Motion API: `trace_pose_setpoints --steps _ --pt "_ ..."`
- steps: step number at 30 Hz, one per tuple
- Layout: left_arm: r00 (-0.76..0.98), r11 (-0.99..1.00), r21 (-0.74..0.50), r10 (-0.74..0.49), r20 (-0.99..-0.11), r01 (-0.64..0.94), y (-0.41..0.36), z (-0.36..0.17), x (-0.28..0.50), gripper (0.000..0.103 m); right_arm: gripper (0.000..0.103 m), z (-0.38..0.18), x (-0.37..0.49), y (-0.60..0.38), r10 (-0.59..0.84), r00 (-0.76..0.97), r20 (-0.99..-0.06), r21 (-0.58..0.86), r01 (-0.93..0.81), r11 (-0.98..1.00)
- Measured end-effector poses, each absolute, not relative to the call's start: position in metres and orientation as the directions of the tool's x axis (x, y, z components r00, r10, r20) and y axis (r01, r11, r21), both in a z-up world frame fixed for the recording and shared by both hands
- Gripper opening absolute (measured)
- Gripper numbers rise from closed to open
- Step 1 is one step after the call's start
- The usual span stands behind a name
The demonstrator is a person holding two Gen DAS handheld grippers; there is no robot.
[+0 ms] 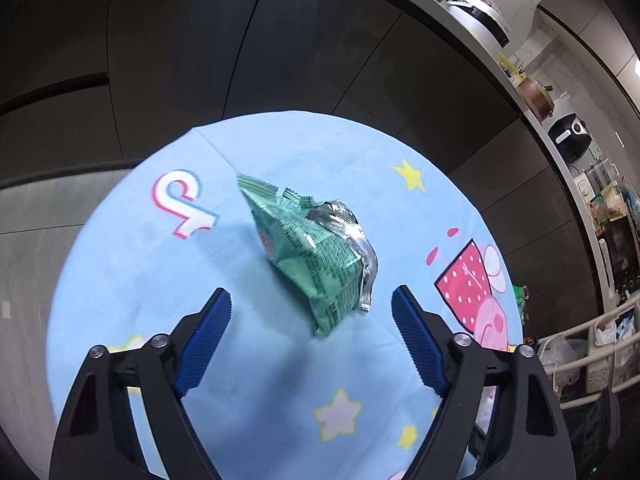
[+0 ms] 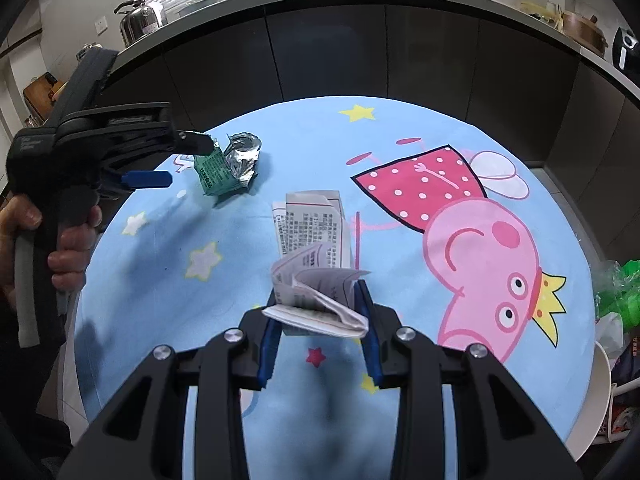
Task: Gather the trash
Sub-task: 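Grasp the folded white paper with the right tool while the left tool grasps the green foil wrapper, then carry the white paper and green wrapper over the white bucket and open both tools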
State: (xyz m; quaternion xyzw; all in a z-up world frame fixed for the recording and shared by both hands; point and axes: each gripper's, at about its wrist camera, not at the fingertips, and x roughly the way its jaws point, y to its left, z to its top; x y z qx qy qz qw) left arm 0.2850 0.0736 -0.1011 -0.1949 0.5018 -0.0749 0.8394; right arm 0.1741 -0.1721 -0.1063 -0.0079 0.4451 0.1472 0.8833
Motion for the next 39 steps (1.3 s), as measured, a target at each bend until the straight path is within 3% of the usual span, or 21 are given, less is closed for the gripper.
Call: trace_pose_setpoints --steps 5,9,10,11,14,24,39 --pt "0.453 0.886 -0.452 -0.362 -0.815 -0.106 0.07 -0.112 0.303 0.058 0.035 -0.106 0.171 -0.176 0.246 0.56 -0.791 0.116 -0.259 0.959" --pt "0.443 0.867 -0.478 -0.378 -0.813 -0.136 0.071 -0.116 0.311 0.053 0.035 -0.11 0.17 -0.175 0.247 0.553 -0.796 0.122 -0.254 0.96" --pt "0.436 0.866 -0.481 -0.383 -0.814 -0.138 0.072 -0.118 0.312 0.038 0.035 -0.111 0.17 -0.175 0.251 0.548 -0.798 0.127 -0.254 0.959" --pt "0.417 0.865 -0.482 -0.391 -0.821 -0.139 0.072 -0.122 0.313 0.012 0.035 -0.113 0.169 -0.175 0.256 0.544 -0.799 0.134 -0.254 0.958" --pt "0.398 0.865 -0.485 -0.402 -0.824 -0.13 0.073 -0.125 0.305 0.004 0.035 -0.113 0.165 -0.174 0.266 0.544 -0.796 0.144 -0.257 0.956" --pt "0.465 0.878 -0.475 -0.447 -0.764 0.062 0.035 -0.057 0.243 0.003 0.035 -0.078 0.137 -0.192 0.287 0.619 -0.731 0.169 -0.244 0.955" --pt "0.372 0.791 -0.43 -0.594 -0.714 0.436 -0.123 0.011 0.176 0.003 0.035 -0.038 0.07 -0.283 0.176 0.747 -0.642 0.19 -0.067 0.979"
